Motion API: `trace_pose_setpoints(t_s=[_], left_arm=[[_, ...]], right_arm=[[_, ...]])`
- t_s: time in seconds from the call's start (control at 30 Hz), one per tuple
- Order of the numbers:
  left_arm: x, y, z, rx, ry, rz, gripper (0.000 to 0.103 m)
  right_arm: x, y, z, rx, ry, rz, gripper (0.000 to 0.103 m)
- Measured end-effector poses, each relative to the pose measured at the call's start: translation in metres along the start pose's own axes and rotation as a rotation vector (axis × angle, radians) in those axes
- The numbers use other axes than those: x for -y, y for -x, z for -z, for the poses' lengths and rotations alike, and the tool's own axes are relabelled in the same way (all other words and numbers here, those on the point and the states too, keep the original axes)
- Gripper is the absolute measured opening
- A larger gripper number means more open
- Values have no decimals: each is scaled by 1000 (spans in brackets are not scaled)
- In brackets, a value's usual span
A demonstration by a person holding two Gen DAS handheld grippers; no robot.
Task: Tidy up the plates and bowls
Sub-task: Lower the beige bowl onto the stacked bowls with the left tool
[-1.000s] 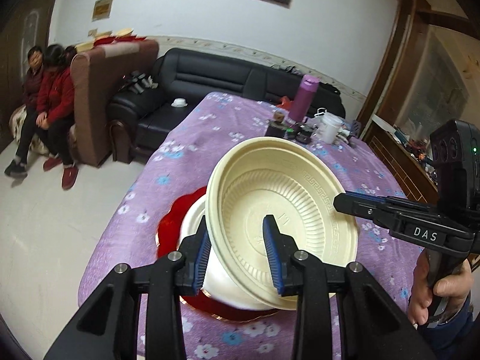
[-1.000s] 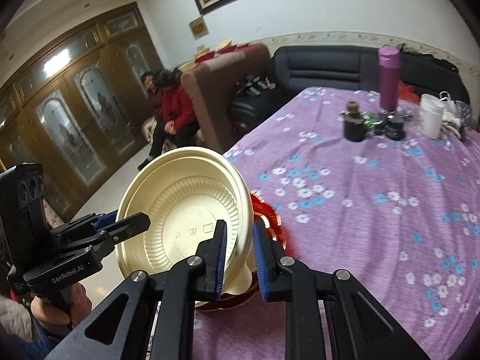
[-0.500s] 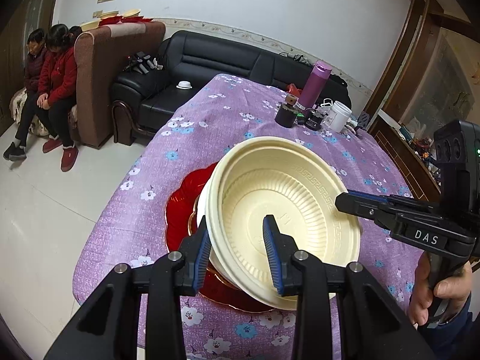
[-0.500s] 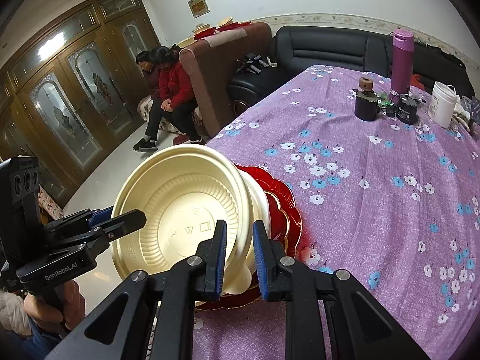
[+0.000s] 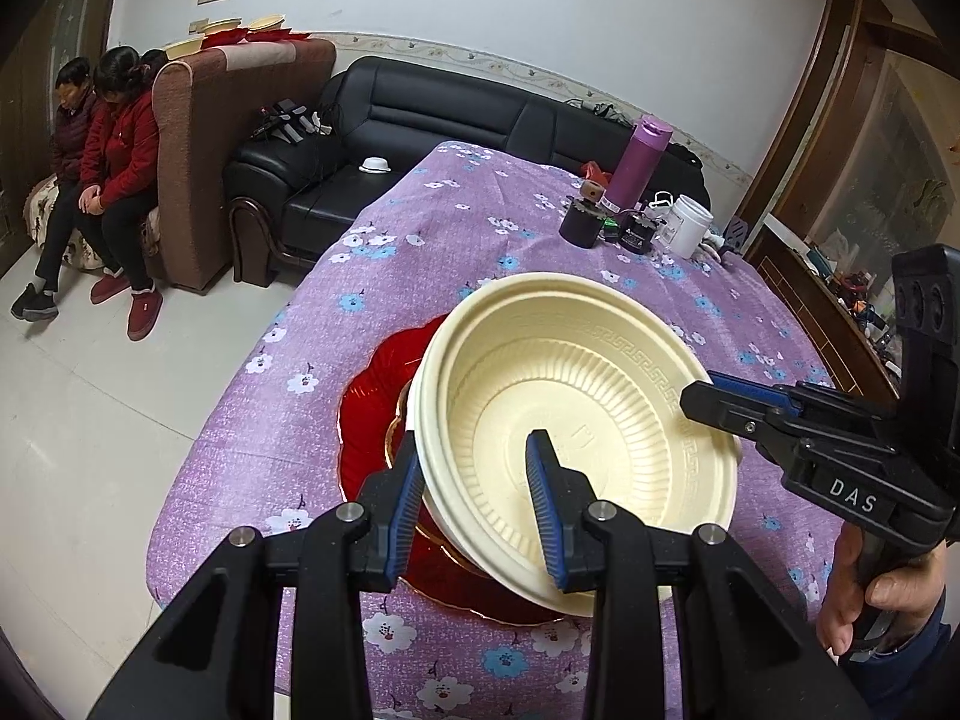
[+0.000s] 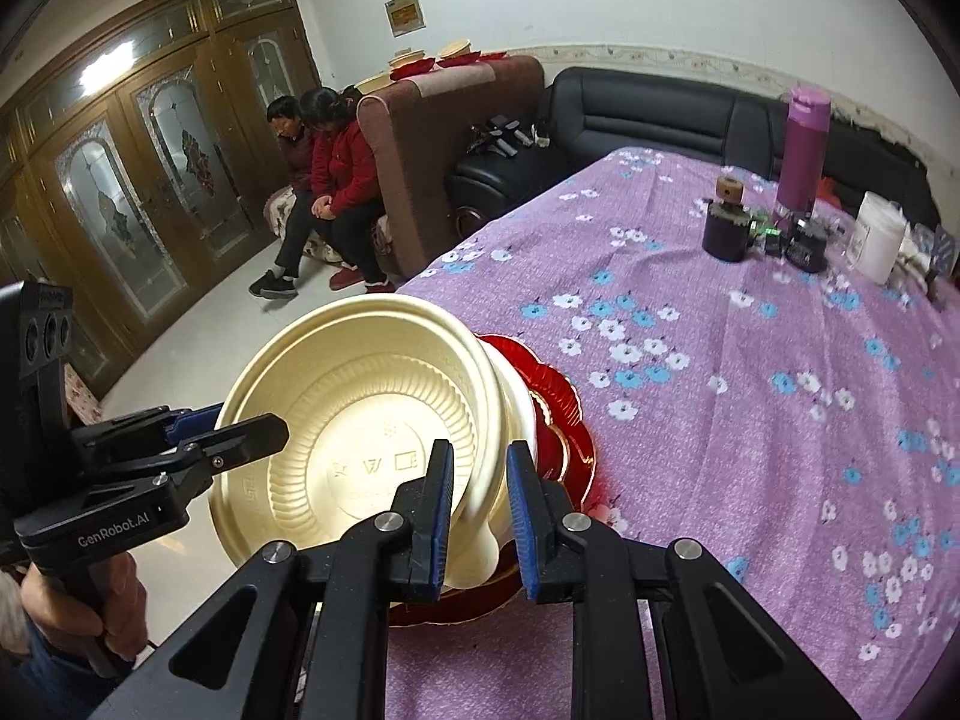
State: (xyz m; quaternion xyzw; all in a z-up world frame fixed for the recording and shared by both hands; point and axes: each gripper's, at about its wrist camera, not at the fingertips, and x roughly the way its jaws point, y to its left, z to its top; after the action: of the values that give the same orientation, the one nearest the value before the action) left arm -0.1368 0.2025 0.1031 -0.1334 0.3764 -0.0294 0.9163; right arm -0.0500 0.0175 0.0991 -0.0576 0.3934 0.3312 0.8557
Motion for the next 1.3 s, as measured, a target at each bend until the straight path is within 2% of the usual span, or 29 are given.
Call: trace_pose_setpoints(t_s=[1.03, 1.13, 1.3], left_arm=[[-7, 5, -1, 10, -7, -23, 32], [-9, 7, 0, 14, -10, -28, 32], [-9, 10, -1, 20, -12, -35, 32]], right_arm=[[-24, 12, 7, 53, 103, 98, 21], [-26, 15, 8, 61, 108, 102, 25], [-30, 21, 10, 89, 125, 117, 40]])
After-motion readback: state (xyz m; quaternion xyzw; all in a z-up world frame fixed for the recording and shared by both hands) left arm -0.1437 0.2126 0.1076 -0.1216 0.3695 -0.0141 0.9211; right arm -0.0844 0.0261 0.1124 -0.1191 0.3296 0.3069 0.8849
